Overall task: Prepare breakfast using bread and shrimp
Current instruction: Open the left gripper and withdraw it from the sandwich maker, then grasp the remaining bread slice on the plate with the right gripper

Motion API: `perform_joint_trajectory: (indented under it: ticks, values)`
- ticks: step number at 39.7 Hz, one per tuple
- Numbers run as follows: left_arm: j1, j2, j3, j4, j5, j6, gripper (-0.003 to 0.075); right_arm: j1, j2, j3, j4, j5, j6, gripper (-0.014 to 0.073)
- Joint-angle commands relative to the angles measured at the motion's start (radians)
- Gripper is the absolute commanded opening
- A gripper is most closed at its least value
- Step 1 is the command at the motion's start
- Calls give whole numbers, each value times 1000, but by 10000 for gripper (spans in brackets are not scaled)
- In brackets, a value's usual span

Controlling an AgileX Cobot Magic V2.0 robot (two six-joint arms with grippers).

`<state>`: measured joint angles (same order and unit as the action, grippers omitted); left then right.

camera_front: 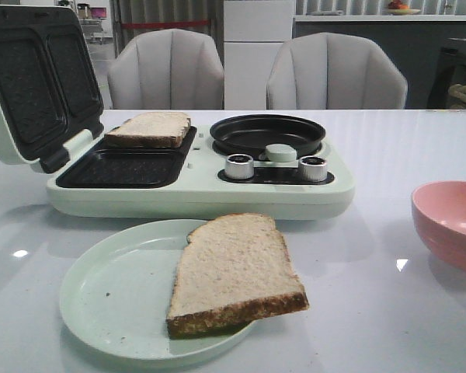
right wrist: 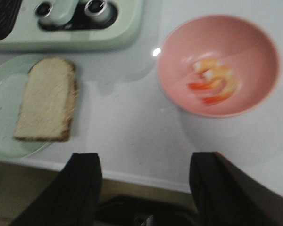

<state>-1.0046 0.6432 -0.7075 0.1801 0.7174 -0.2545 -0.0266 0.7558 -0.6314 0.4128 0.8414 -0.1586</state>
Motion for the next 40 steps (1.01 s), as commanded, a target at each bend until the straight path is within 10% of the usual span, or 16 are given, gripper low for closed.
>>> perform_joint_trajectory:
  ticks: [1,12,40]
  values:
    - [-6,-3,-29,1,-80,-1,438,39,102,-25,234,3,-150,518]
    - [-6,-3,-29,1,-82,-1,438,224,394,-25,547,-116,-395,518]
    - [-6,-3,-29,1,-166,-1,438,351,939,-194,637,-176,-402,518]
